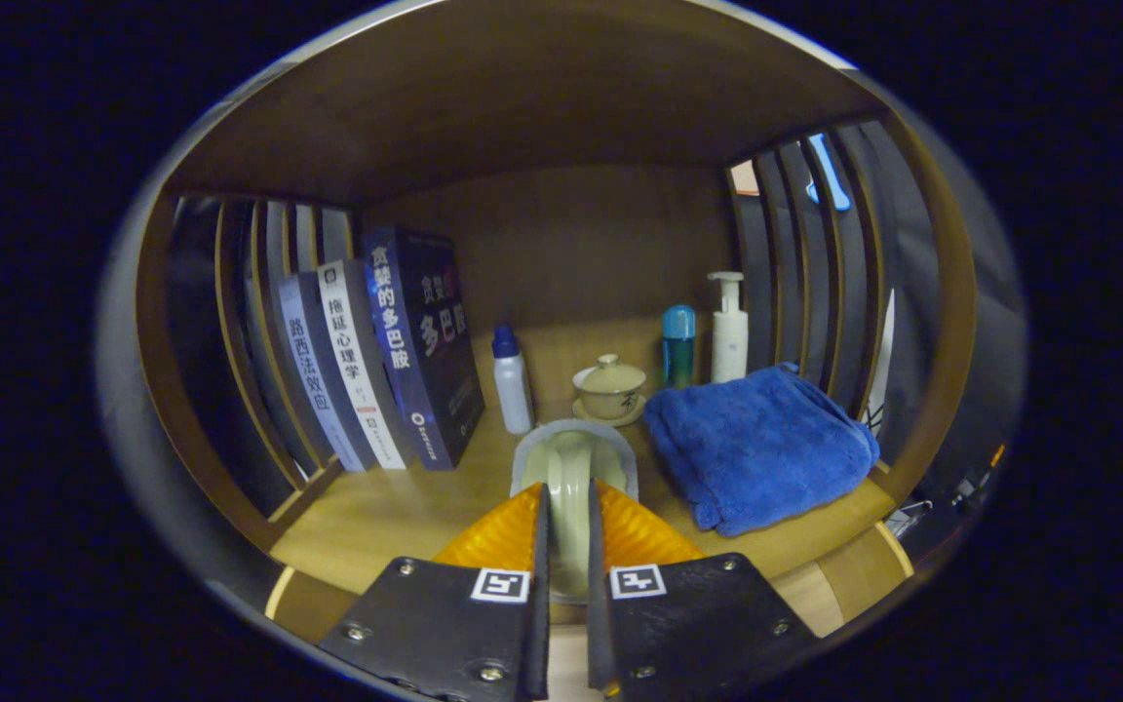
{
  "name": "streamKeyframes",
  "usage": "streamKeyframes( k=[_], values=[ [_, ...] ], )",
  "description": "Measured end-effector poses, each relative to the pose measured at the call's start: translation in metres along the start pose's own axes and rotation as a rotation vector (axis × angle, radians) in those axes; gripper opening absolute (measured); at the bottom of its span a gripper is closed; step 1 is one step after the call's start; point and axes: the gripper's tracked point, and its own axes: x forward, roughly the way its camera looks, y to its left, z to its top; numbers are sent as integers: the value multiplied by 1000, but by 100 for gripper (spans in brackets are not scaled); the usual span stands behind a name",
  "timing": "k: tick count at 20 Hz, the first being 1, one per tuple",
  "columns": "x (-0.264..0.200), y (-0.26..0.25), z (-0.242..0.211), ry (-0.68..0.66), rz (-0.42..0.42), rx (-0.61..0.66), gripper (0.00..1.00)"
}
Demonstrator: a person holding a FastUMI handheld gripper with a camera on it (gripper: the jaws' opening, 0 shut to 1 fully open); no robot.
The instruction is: Pull open the drawer, take out the items inside it, and place them on the countertop above the cabinet.
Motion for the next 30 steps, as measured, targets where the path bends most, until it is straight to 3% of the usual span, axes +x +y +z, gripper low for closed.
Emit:
streamKeyframes(
  k=[8,9,10,15,22,30],
  values=[
    [14,-4,-2,-33,-48,-83,19],
    [16,-5,-2,-34,-49,-82,30],
    [15,-5,-2,-41,-48,-79,31],
    [-12,1,-4,-50,-41,-86,86],
    [-77,22,-12,-53,32,-110,89],
    [-166,14,-43,-73,58,-112,89]
  ],
)
